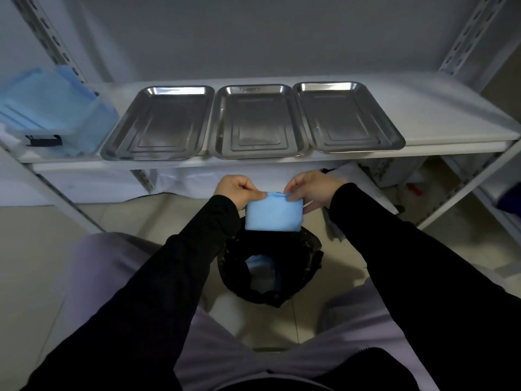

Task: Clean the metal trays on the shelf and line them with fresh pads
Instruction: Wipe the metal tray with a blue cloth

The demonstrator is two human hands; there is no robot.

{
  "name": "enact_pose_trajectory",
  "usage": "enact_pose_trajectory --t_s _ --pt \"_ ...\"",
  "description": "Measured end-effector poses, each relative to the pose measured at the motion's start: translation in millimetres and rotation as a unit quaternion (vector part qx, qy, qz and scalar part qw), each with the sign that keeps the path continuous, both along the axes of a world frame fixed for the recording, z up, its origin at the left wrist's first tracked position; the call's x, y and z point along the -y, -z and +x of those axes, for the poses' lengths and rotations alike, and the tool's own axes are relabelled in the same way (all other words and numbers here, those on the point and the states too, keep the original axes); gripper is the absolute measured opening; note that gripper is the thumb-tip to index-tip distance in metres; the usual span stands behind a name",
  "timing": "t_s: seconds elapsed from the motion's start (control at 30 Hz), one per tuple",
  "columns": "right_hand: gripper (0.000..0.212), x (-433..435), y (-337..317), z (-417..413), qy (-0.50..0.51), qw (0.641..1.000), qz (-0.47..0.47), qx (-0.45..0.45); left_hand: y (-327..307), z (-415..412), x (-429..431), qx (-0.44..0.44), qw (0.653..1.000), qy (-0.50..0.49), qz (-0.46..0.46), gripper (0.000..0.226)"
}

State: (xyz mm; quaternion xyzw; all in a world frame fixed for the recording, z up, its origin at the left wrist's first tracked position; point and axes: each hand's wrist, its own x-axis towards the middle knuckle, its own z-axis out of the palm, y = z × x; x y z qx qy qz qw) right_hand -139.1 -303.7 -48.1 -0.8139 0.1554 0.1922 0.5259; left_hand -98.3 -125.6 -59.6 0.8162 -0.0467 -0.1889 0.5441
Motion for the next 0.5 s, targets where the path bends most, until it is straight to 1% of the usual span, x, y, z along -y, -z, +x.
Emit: enact_pose_trajectory --t_s 0.27,0.33,0.37,0.43,0.5 --pt "0.017 -2 25 3 -0.012 0.998 0.000 -0.066 38 8 -4 -0.035 0.995 0.013 0.087 0.027" --pt "0.022 -3 27 3 -0.025 0.996 -0.020 -0.087 45 10 -3 -0.059 0.991 0.026 0.115 0.012" --pt "0.028 -3 28 3 -0.034 0.994 -0.037 -0.096 47 10 -3 -0.067 0.988 0.040 0.136 0.012" --pt "0.038 -5 30 2 -0.068 0.988 -0.094 -0.106 55 10 -3 -0.088 0.977 0.076 0.181 0.034" --pt "0.041 -6 32 2 -0.085 0.984 -0.127 -0.096 62 9 -4 -0.097 0.975 0.075 0.186 0.041"
